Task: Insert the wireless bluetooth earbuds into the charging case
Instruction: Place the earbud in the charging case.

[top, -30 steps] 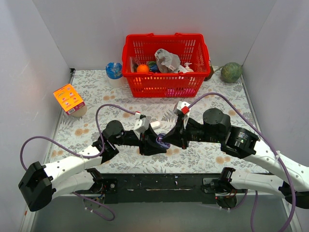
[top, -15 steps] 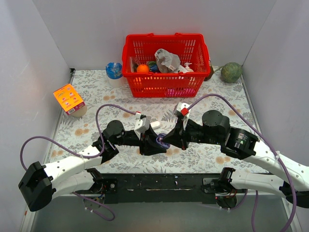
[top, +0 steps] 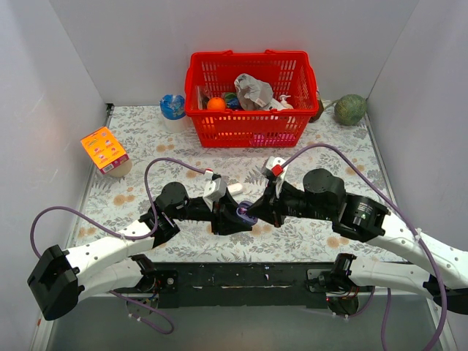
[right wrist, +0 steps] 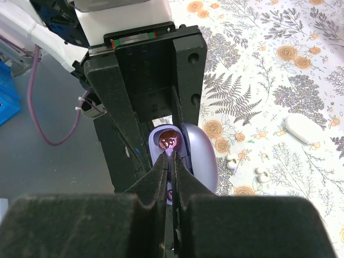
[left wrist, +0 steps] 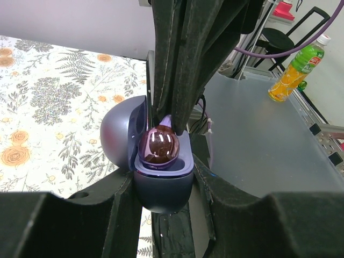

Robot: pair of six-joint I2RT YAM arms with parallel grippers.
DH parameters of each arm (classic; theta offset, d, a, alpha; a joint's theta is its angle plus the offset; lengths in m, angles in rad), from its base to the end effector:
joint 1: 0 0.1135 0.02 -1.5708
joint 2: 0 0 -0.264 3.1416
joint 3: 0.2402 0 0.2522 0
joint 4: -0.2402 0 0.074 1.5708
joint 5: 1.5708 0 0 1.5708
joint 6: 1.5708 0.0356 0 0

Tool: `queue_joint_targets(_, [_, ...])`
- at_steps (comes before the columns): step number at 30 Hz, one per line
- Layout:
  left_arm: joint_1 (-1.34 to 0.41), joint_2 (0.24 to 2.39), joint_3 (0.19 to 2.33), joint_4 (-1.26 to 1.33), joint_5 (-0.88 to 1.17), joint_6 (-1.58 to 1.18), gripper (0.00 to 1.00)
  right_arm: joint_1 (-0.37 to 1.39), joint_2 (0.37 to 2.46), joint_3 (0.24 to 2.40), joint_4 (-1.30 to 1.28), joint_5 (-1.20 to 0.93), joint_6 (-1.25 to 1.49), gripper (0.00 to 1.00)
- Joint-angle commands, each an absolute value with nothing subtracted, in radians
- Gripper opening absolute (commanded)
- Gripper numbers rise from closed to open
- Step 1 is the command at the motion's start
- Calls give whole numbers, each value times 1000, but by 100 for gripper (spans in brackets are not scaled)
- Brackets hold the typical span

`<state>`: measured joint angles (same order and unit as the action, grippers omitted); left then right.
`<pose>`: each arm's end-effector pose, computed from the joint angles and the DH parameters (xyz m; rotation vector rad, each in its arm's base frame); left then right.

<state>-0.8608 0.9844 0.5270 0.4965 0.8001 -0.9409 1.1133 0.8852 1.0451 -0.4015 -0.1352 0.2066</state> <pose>0.1233 -0.1827 0.2829 0.7124 1.8140 -1.9226 0.0802 0.1737 0.3899 -0.9416 1.6979 1.0350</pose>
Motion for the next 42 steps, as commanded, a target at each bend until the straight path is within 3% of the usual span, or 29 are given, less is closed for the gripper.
queue_joint_targets(1, [-865, 962, 560, 526, 792, -933, 0, 1118, 876, 1034, -388, -123, 198, 1])
queue_joint_targets(10, [-865, 963, 560, 514, 788, -925, 0, 1127, 922, 1078, -442, -152, 176, 1])
queue_joint_targets(15, [-865, 966, 554, 515, 787, -930, 0, 1127, 917, 1084, -434, -138, 183, 10])
queue_joint_targets(30, [-865, 968, 549, 511, 790, -930, 0, 1129, 939, 1131, -437, -118, 181, 12])
queue_joint_targets(42, [-865, 966, 545, 509, 792, -933, 0, 1129, 950, 1152, -437, -103, 184, 34])
